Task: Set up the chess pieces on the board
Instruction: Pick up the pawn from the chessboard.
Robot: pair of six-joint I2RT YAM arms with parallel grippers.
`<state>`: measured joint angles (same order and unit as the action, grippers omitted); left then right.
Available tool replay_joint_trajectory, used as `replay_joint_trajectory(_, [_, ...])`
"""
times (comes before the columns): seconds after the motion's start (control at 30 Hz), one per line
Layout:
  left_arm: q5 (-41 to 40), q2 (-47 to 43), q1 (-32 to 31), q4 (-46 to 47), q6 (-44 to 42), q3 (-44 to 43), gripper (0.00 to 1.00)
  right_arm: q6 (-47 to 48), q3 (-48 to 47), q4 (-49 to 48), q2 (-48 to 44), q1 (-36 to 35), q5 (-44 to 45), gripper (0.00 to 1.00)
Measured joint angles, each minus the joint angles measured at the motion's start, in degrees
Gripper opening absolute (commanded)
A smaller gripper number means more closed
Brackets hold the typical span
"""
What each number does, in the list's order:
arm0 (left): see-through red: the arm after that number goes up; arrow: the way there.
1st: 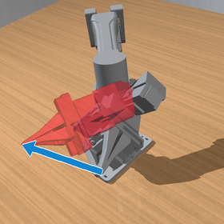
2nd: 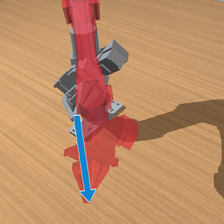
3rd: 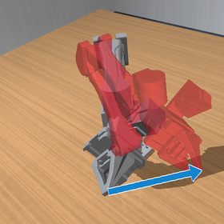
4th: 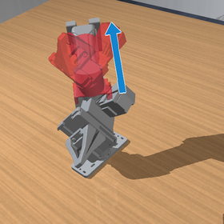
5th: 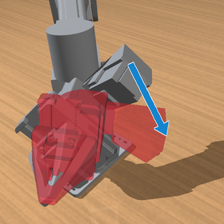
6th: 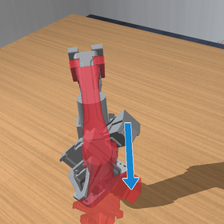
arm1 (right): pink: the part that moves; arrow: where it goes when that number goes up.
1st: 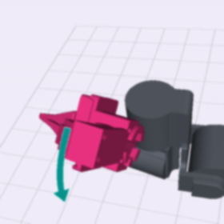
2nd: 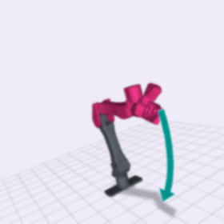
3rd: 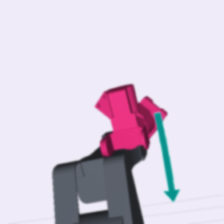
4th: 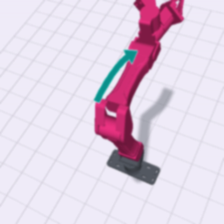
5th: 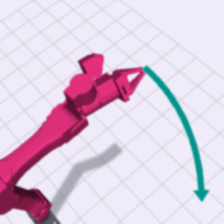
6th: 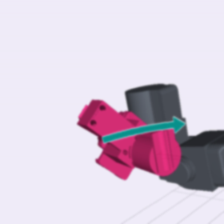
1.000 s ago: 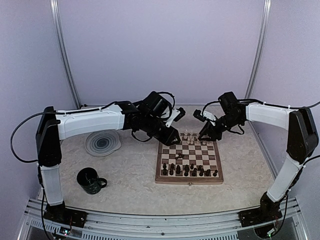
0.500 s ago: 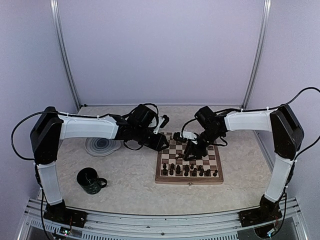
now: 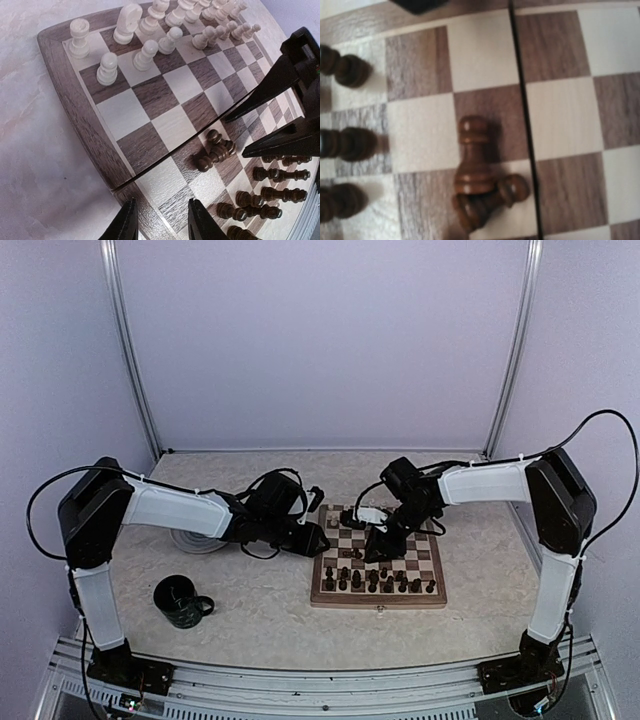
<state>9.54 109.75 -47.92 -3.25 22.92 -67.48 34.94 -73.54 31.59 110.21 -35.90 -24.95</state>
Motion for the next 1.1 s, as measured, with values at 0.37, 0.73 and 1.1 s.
replay_joint_trajectory(0.37, [2.5, -2.0, 0.7, 9.1, 1.0, 3.0, 0.35, -0.5, -0.6, -0.2, 0.1, -0.7, 0.2, 0.4])
replay_joint_trajectory(0.73, [2.6, -2.0, 1.3, 12.2, 4.3, 4.7, 0.35, -2.8, -3.0, -1.6, 2.3, -2.9, 2.1, 0.4])
replay_joint_trajectory(1.1, [6.2, -2.0, 1.3, 17.7, 7.5, 7.8, 0.35, -3.2, -3.8, -3.7, 3.6, -3.4, 2.1, 0.22])
